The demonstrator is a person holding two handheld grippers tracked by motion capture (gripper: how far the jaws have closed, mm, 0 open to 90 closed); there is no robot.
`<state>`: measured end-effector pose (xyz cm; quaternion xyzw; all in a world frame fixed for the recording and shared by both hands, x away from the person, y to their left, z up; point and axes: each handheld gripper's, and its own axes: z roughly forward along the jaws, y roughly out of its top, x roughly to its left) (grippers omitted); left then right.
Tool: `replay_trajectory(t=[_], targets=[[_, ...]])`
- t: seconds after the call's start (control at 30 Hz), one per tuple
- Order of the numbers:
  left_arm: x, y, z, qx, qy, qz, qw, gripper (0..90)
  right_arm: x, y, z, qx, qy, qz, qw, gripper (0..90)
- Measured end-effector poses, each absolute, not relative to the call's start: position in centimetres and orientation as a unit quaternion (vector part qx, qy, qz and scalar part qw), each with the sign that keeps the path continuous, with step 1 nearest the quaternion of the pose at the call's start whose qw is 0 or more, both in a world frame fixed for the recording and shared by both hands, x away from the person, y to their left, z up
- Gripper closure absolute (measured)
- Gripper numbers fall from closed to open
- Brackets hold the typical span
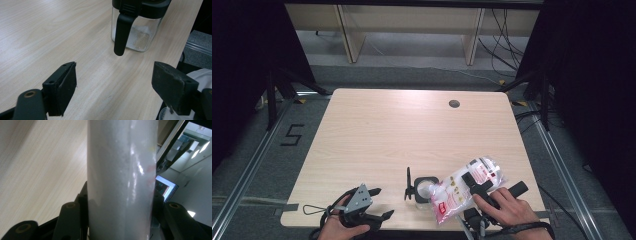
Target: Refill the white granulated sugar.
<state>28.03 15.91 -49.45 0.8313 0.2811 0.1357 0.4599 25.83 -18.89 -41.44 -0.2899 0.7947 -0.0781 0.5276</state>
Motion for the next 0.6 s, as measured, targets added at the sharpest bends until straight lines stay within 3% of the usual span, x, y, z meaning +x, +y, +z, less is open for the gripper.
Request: replay_trajectory(t=[0.6], targets=[[28.04, 15.81, -49.54, 0.829, 0.278, 0.135, 0.466, 19.7, 26.17, -18.67, -41.03, -0.314, 0.779, -0.074, 0.537, 54.4]])
